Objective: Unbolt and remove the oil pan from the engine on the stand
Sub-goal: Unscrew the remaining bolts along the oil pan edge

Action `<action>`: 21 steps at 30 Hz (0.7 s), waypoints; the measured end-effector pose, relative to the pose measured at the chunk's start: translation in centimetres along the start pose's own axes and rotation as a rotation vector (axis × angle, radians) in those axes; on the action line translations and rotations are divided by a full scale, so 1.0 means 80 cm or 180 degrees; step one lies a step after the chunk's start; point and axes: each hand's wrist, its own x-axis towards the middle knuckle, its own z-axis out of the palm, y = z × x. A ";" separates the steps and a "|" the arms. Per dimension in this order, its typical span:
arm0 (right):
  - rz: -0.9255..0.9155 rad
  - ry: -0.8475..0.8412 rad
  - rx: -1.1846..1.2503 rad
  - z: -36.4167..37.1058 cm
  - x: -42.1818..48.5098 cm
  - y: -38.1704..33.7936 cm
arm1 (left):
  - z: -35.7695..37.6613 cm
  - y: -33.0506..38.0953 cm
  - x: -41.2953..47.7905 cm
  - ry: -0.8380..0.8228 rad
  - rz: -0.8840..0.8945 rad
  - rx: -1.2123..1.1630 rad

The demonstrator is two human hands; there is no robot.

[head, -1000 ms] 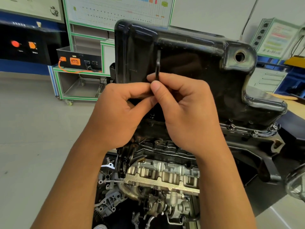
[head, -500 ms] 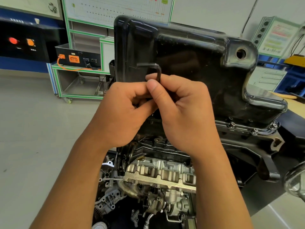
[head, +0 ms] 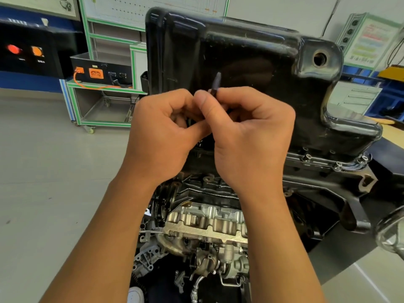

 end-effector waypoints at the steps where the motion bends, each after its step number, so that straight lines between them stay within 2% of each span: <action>1: -0.0008 -0.0096 -0.0017 -0.001 0.000 0.000 | -0.004 0.000 0.001 -0.0159 -0.0016 -0.0074; 4: -0.0102 -0.0521 -0.0243 -0.006 0.002 -0.001 | -0.016 0.000 0.002 -0.0571 -0.0059 -0.0305; 8: -0.0103 -0.0823 -0.0563 -0.009 0.004 -0.004 | -0.018 0.000 0.001 -0.0500 -0.0069 -0.0208; 12: -0.0124 -0.0722 -0.0453 -0.005 0.004 -0.004 | -0.013 -0.001 0.000 -0.0179 0.0033 -0.0165; 16: -0.0094 -0.0174 -0.0235 -0.003 0.003 -0.004 | -0.004 -0.002 0.001 0.0021 -0.0005 -0.0017; 18: -0.0055 -0.0212 -0.0246 -0.003 0.003 -0.005 | -0.001 -0.002 0.000 -0.0046 0.0014 0.0030; 21: -0.0180 -0.0559 -0.0556 -0.004 0.003 -0.007 | -0.006 -0.001 -0.001 -0.0432 0.0106 -0.0096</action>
